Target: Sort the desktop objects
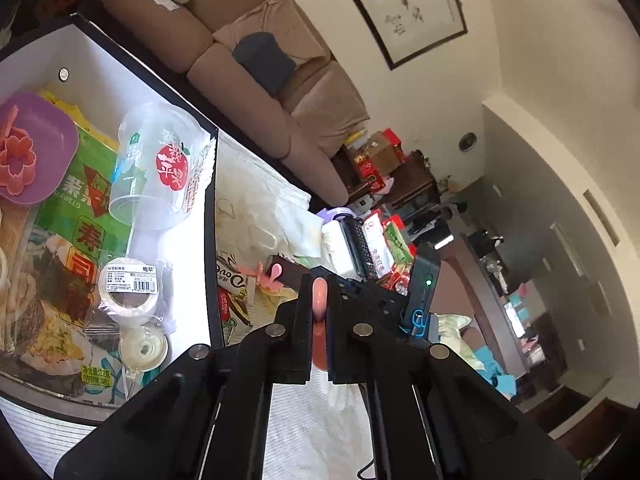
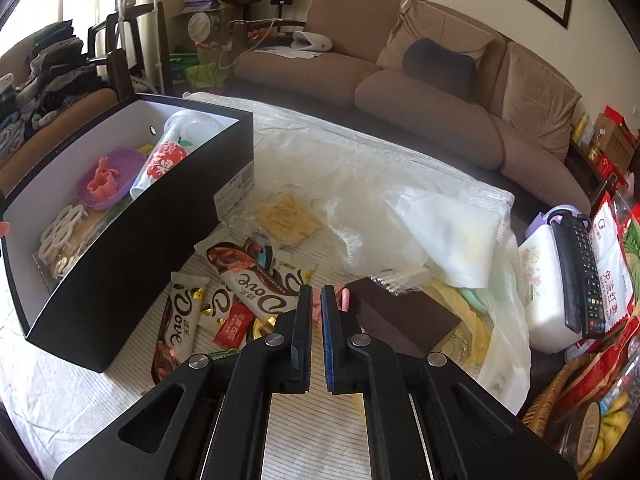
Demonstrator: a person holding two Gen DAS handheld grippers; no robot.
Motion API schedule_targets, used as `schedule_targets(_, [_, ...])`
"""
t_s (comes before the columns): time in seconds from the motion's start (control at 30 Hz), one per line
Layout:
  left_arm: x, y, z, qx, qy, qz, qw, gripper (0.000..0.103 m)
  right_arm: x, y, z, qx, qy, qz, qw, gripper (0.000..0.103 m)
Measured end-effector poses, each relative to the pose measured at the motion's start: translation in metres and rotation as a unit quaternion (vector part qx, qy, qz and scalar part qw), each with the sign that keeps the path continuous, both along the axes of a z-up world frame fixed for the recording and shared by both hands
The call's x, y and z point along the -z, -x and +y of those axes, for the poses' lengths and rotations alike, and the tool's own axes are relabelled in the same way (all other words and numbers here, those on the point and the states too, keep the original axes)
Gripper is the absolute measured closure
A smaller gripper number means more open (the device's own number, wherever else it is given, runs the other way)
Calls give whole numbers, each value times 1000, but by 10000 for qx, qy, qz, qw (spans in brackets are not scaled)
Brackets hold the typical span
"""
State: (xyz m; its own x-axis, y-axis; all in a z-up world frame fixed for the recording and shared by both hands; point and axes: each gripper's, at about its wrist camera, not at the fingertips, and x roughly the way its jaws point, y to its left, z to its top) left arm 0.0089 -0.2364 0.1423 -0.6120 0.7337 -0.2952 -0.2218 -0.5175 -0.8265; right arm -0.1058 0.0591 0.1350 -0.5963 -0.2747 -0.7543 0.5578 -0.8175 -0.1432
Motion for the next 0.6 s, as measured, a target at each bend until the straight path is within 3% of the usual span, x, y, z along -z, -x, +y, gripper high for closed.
schedule_targets(0.47, [-2, 0, -6, 22, -46, 9, 10000, 99, 7, -3, -19, -86, -12, -46, 10000, 99])
schedule_targets(0.6, [-14, -6, 16, 124, 530, 187, 9983, 99, 6, -6, -10, 110, 104, -57, 9999, 99])
